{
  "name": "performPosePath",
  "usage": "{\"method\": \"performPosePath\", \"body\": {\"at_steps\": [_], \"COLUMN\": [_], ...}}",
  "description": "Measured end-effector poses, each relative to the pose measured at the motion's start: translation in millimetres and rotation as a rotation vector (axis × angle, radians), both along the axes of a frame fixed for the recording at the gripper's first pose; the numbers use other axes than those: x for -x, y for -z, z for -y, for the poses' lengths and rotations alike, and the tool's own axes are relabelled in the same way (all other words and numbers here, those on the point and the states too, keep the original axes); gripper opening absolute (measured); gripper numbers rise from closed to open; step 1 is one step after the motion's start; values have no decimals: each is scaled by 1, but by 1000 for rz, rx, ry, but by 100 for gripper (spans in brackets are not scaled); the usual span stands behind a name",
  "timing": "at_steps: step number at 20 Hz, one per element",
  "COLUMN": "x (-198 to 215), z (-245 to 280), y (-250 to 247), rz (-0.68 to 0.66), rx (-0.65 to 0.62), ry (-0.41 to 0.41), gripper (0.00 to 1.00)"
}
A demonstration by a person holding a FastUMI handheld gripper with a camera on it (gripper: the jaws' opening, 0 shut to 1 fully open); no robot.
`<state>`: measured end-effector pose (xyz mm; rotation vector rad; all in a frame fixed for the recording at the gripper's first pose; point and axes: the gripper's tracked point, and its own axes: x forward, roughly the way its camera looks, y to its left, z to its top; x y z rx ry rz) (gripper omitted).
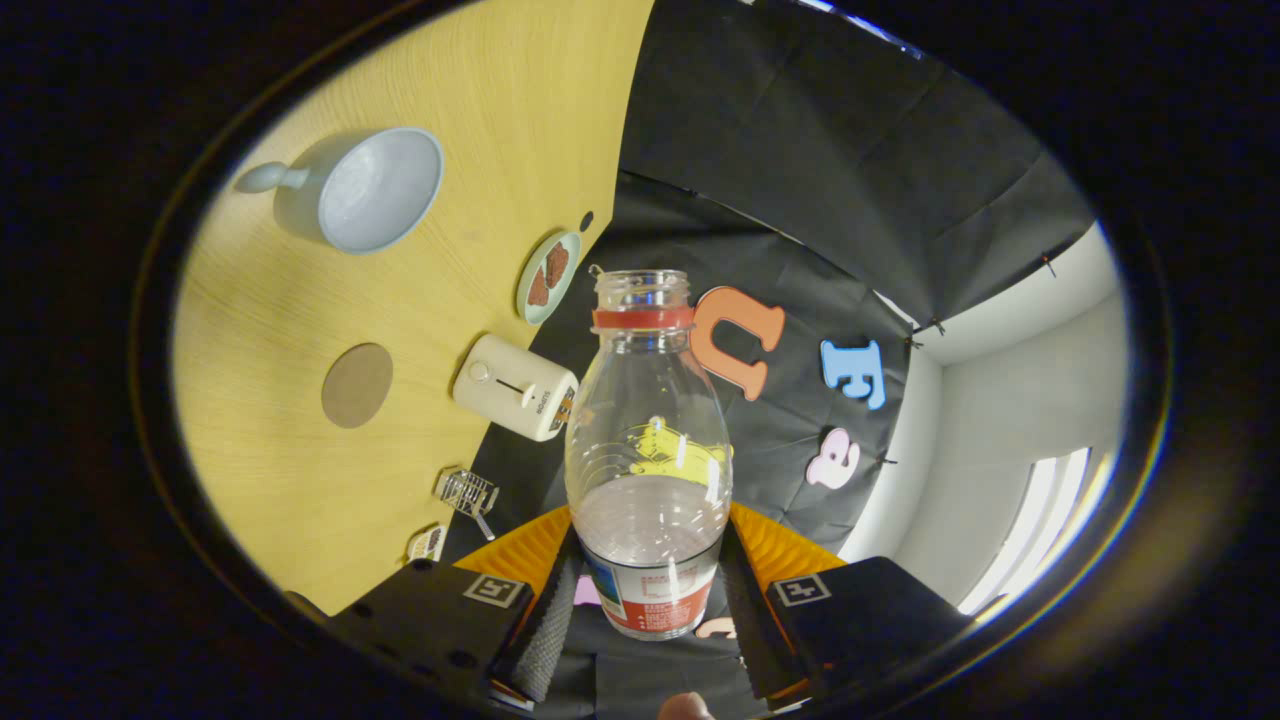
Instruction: Take the bottle from table, then pour the juice into the cup, finally place the bottle on the coaster
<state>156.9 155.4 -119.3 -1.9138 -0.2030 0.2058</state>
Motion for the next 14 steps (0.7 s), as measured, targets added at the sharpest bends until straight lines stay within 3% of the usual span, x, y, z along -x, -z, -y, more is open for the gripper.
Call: {"method": "performPosePath", "body": {"at_steps": [14], "x": [-2], "z": [5], "y": [10], "rz": [-31], "rx": [-49], "ry": [22], "gripper": [75]}}
